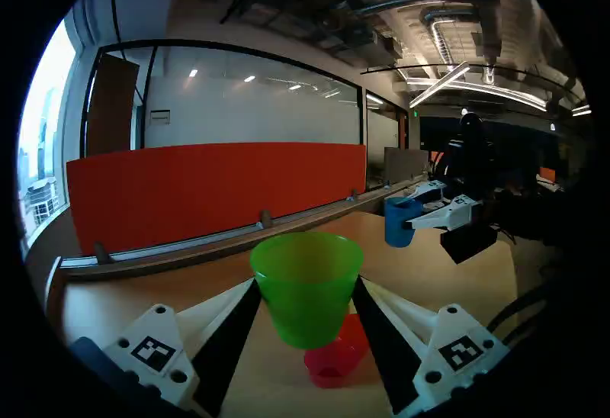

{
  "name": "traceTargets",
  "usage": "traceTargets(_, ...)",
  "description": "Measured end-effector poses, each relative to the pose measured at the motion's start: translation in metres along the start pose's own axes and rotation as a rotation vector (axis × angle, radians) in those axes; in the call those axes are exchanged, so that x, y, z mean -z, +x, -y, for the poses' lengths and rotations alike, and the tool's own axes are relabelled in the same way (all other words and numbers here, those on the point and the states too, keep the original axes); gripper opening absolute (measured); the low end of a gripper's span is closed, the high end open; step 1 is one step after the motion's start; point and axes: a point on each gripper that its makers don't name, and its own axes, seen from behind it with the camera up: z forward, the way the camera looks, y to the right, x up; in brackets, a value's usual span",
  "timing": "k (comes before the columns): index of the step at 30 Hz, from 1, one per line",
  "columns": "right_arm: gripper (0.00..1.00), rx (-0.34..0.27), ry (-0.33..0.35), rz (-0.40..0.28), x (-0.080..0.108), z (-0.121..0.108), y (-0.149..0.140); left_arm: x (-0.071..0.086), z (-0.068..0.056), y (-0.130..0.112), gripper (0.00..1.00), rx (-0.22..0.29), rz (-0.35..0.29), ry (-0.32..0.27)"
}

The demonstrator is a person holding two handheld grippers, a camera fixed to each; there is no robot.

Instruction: Pour water

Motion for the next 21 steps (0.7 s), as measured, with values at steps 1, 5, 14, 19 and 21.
traceTargets(1, 0.88, 0.0, 0.0, -0.002, 0.0, 0.0, 0.001, 0.0, -0.002, 0.001, 0.83, -0.001, -0.006, -0.002)
traceTargets(5, 0.88, 0.001, -0.002, -0.006, 0.001, -0.001, 0.001, -0.001, -0.007, 0.005, 0.83, 0.003, -0.028, -0.012)
traceTargets(14, 0.88, 0.004, -0.003, -0.009, 0.003, -0.002, 0.002, -0.002, -0.009, 0.012, 0.83, 0.005, -0.078, 0.001)
traceTargets(19, 0.88, 0.008, -0.005, -0.011, 0.003, -0.002, 0.001, -0.002, -0.01, 0.013, 0.82, 0.015, -0.096, 0.006)
traceTargets(21, 0.89, 0.009, -0.004, -0.013, 0.003, -0.001, 0.002, -0.002, -0.01, 0.015, 0.82, 0.022, -0.106, 0.006)
